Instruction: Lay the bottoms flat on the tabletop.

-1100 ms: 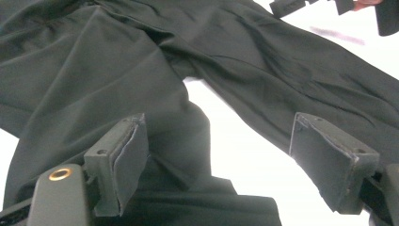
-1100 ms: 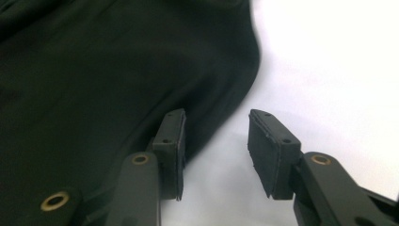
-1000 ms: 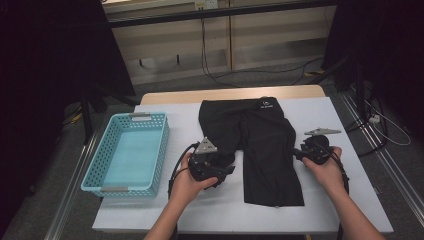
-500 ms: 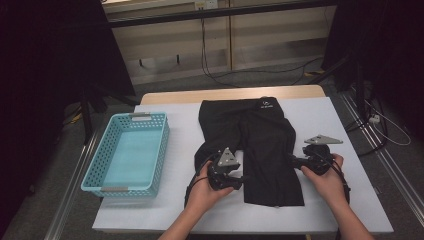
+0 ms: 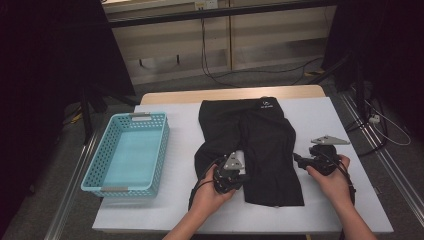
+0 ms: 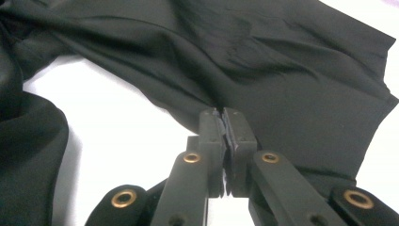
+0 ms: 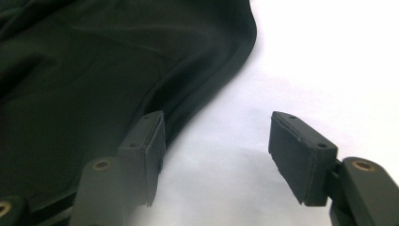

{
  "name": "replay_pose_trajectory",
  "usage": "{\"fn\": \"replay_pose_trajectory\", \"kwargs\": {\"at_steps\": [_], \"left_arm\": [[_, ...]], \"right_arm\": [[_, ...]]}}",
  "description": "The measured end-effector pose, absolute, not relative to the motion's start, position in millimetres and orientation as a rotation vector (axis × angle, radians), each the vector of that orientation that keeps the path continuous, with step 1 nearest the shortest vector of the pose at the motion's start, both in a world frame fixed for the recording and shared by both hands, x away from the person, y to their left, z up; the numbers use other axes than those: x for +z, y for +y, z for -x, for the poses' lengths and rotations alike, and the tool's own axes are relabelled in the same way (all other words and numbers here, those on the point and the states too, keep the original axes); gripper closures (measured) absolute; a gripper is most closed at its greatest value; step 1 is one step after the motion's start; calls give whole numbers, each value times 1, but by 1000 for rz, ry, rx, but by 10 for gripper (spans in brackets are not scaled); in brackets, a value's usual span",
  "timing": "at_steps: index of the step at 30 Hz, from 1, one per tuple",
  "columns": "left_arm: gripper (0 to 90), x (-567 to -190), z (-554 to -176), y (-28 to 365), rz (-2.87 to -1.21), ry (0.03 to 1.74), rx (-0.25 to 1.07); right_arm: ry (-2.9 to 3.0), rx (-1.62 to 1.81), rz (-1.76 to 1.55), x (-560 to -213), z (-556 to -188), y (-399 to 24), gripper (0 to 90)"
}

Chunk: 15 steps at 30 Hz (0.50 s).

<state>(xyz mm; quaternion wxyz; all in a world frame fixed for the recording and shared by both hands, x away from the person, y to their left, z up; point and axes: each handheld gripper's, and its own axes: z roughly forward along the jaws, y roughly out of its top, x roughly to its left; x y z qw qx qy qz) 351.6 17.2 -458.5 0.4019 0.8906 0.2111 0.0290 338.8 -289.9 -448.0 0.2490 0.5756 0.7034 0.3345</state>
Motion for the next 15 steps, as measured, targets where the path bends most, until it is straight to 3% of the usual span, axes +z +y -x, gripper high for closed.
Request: {"fn": "replay_pose_trajectory", "kwargs": {"at_steps": [9, 15], "left_arm": [[889, -455, -360, 32, -2252, 609, 45], [886, -454, -365, 41, -2262, 648, 40]], "right_arm": [[1948, 922, -1557, -449, -342, -281, 390], [2012, 927, -1588, -454, -348, -272, 453]]}}
